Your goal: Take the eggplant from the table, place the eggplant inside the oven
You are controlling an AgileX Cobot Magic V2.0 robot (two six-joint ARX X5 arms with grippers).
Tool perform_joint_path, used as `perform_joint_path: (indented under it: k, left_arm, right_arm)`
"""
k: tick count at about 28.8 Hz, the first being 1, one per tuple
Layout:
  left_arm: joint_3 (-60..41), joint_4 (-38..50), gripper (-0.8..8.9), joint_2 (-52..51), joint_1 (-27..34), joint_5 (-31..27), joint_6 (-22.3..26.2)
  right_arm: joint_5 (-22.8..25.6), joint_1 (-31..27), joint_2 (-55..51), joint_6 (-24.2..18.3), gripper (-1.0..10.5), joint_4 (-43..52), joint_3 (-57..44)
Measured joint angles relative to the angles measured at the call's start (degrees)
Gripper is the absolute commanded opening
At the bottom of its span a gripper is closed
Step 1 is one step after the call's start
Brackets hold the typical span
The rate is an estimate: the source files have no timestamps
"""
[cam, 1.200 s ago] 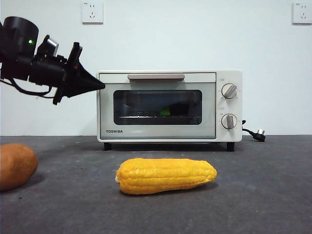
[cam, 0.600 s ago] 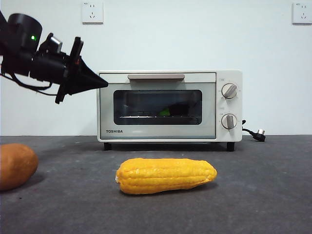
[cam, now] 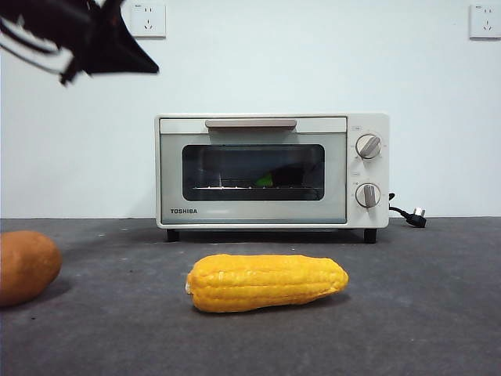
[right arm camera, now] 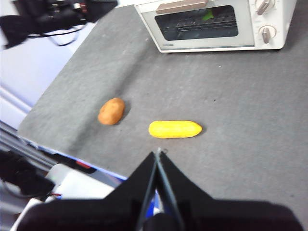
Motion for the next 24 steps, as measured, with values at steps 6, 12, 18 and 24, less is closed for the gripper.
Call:
perform_joint_path:
  k: [6,12,18,24]
  left_arm:
    - [0.0,-13.9,-0.06,-11.1,-2.8,-9.3,5.0]
    - [0.0,-23.7,-0.06,-20.7,-5.8,-12.5,6.9]
    - [0.0,-31.8,-0.06,-28.7,-8.7,-16.0,7.4]
    - [0.0,-38.8,-0.06,-35.7,-10.3,-19.6,7.9]
  right_arm:
    - [1.7,0.0,0.0,-1.1,-0.1,0.0,0.0]
    - [2.0,0.0,0.0,-2.3,-0.1,0.0,0.0]
    - [2.1,0.0,0.0,-3.4,-0.1,0.0,0.0]
    - [3.8,0.0,0.0,-4.3,-0.1,0.0,0.0]
